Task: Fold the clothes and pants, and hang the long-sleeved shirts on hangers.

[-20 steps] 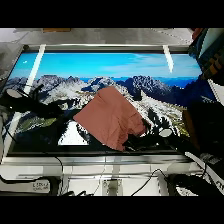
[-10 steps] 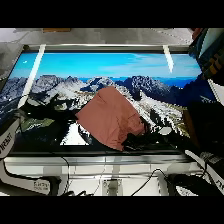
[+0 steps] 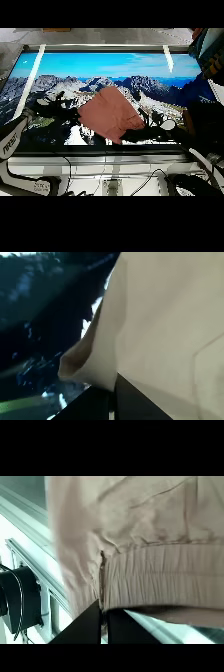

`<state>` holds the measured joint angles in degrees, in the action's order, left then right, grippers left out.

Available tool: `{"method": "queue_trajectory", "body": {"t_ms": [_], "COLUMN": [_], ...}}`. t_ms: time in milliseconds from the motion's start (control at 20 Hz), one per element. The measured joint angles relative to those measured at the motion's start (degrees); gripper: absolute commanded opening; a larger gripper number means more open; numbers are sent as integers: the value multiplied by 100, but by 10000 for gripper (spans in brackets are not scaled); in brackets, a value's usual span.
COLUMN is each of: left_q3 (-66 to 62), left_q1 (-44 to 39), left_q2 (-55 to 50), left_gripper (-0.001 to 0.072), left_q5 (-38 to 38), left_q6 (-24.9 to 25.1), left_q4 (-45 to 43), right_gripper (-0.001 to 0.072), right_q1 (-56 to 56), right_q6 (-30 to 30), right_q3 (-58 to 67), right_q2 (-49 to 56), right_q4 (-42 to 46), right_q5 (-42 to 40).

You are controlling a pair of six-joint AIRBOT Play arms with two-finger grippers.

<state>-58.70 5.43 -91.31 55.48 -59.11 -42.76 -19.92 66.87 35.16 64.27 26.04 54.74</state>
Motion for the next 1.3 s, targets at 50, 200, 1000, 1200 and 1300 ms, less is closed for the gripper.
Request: {"method": "queue_trajectory", "body": {"t_ms": [50,200,1000,1200,1300], "left_q3": [-44,-216,-428,420,1102], "left_q1": [55,293,597,597,553], "left_q2": [240,1298,7672,7630,7311], "left_gripper": [8,8,7,7,7], "left_q5": [4,20,-85,549,428], "left_q6": [7,15,-608,-1279,-1349], "left_q4": [59,92,-726,-896,-684], "right_gripper": [19,18,17,18,17], "right_q1": [0,0,-7,-7,-7], "right_q6": [2,2,1482,2223,2428], "right_q3": [190,918,3451,2476,1738], "right_q2": [-83,-345,-2579,-2710,-2640], "right_q4": [103,293,870,1460,1617], "right_q5": [46,101,1051,793,151]}}
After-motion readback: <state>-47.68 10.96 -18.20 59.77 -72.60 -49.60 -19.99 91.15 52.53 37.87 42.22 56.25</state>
